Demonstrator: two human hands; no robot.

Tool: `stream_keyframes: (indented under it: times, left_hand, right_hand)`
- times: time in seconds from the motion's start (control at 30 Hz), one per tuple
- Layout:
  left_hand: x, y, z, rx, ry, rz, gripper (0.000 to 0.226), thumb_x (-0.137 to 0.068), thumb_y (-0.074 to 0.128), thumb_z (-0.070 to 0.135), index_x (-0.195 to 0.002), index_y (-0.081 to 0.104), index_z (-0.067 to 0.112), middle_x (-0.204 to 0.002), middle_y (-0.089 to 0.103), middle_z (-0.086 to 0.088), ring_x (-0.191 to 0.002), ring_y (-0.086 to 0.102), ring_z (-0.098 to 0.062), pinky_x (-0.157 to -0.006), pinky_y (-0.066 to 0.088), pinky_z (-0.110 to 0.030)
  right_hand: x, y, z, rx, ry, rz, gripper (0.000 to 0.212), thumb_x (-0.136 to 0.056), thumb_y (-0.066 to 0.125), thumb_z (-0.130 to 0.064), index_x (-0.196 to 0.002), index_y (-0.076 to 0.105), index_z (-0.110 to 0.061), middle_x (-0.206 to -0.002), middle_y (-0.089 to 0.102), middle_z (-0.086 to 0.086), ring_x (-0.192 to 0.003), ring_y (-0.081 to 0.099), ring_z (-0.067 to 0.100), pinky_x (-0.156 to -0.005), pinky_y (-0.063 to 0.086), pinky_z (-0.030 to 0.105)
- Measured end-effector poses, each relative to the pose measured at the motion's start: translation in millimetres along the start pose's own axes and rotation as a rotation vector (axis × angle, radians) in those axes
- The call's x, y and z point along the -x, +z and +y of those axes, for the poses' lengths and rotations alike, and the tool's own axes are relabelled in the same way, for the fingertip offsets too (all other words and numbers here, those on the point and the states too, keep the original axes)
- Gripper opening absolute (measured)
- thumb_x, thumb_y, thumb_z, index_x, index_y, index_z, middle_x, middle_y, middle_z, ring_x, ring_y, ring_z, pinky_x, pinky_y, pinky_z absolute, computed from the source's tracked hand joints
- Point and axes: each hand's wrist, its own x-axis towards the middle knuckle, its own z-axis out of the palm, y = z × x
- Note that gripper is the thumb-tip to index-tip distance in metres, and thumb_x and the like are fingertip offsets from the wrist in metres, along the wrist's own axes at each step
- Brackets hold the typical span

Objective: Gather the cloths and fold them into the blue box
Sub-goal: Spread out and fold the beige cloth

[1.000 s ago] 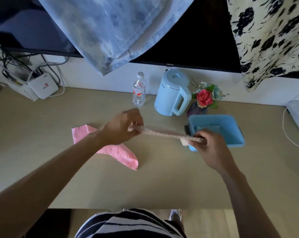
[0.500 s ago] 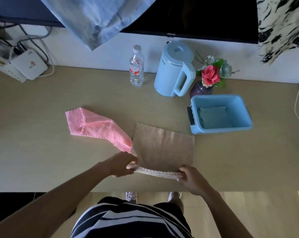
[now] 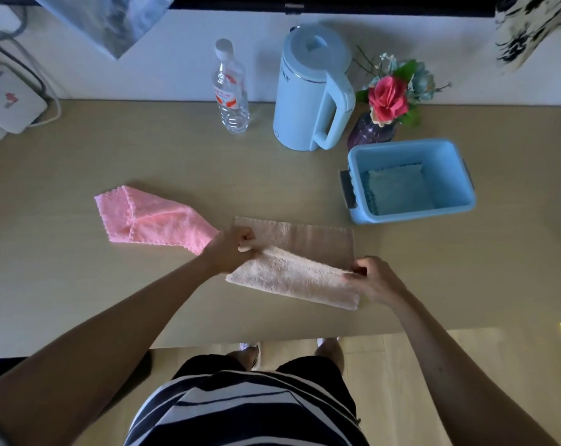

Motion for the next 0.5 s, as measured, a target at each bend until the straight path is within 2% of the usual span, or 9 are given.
stream_keyframes:
  times: [0.03, 0.1, 0.13, 0.2, 0.27, 0.37, 0.43, 0.5]
  left_hand:
    - [-3.1, 0.2, -1.4, 0.001, -0.015, 0.006, 0.029, -0.079, 0.082, 0.021, -0.070, 0.055, 0.020, -0.067, 0.054, 0.010, -0.059, 0.048, -0.002, -0.057, 0.036, -0.025]
    - [-9.0, 2.5, -4.4, -0.001, -0.034, 0.013, 0.037, -0.077, 0.084, 0.023, -0.065, 0.050, 0.032, -0.066, 0.055, 0.014, -0.060, 0.051, -0.001, -0.056, 0.037, -0.024]
    - [-10.8, 3.8, -5.6, 0.011, -0.041, 0.024, 0.040, -0.077, 0.084, 0.023, -0.064, 0.048, 0.034, -0.066, 0.056, 0.013, -0.060, 0.052, -0.003, -0.057, 0.038, -0.025]
    - [-13.3, 6.0, -7.2, 0.040, -0.067, 0.051, 0.039, -0.078, 0.083, 0.019, -0.064, 0.049, 0.030, -0.066, 0.057, 0.010, -0.058, 0.053, -0.006, -0.056, 0.039, -0.026]
    - [-15.3, 9.5, -8.5, 0.083, -0.106, 0.070, 0.027, -0.079, 0.081, 0.014, -0.069, 0.056, 0.016, -0.064, 0.058, 0.007, -0.056, 0.053, -0.007, -0.052, 0.040, -0.025]
    - [-13.9, 12.7, -6.7, 0.151, -0.184, 0.097, 0.017, -0.085, 0.072, 0.009, -0.078, 0.061, -0.001, -0.064, 0.059, 0.004, -0.053, 0.055, -0.001, -0.045, 0.041, -0.015]
    - [-12.0, 15.5, -12.7, 0.161, -0.243, 0.104, 0.017, -0.086, 0.068, 0.012, -0.079, 0.061, -0.001, -0.065, 0.058, 0.001, -0.057, 0.054, -0.009, -0.047, 0.040, -0.021]
    - [-5.1, 16.2, -23.5, 0.144, -0.282, 0.118, 0.019, -0.084, 0.068, 0.019, -0.074, 0.058, 0.007, -0.063, 0.053, 0.002, -0.059, 0.050, -0.015, -0.051, 0.039, -0.025]
  right_hand:
    - [-4.3, 1.8, 4.6, 0.007, 0.015, -0.035, 0.029, -0.079, 0.078, -0.040, -0.080, 0.062, -0.015, -0.077, 0.060, -0.004, -0.074, 0.058, 0.015, -0.059, 0.038, 0.027]
    - [-10.5, 3.1, 10.9, -0.009, 0.046, -0.068, 0.048, -0.079, 0.078, -0.040, -0.115, 0.064, -0.013, -0.108, 0.066, 0.000, -0.098, 0.063, 0.017, -0.073, 0.046, 0.027]
    - [-11.5, 1.7, 9.5, -0.026, 0.054, -0.066, 0.049, -0.079, 0.078, -0.037, -0.120, 0.062, -0.015, -0.113, 0.065, 0.000, -0.101, 0.062, 0.017, -0.076, 0.046, 0.027]
    - [-13.2, -1.5, 4.7, -0.066, 0.004, -0.026, 0.025, -0.078, 0.074, -0.026, -0.096, 0.059, -0.020, -0.096, 0.062, -0.002, -0.086, 0.058, 0.015, -0.065, 0.042, 0.024]
    - [-15.9, -3.9, -1.3, -0.128, -0.060, 0.042, 0.018, -0.079, 0.073, -0.018, -0.082, 0.056, -0.020, -0.079, 0.058, -0.007, -0.075, 0.054, 0.012, -0.058, 0.037, 0.017]
    - [-23.5, -0.3, -5.9, -0.194, -0.082, 0.125, 0.016, -0.082, 0.073, -0.023, -0.095, 0.066, -0.015, -0.081, 0.058, -0.009, -0.072, 0.053, 0.003, -0.059, 0.036, 0.010]
    - [-27.2, 5.8, -6.5, -0.196, -0.080, 0.111, 0.021, -0.084, 0.072, -0.029, -0.100, 0.065, -0.017, -0.084, 0.058, -0.009, -0.074, 0.055, 0.000, -0.071, 0.043, 0.019]
    - [-29.2, 14.4, -4.8, -0.130, -0.047, 0.074, 0.034, -0.087, 0.072, -0.032, -0.114, 0.066, -0.012, -0.104, 0.066, -0.001, -0.097, 0.064, 0.012, -0.087, 0.049, 0.029]
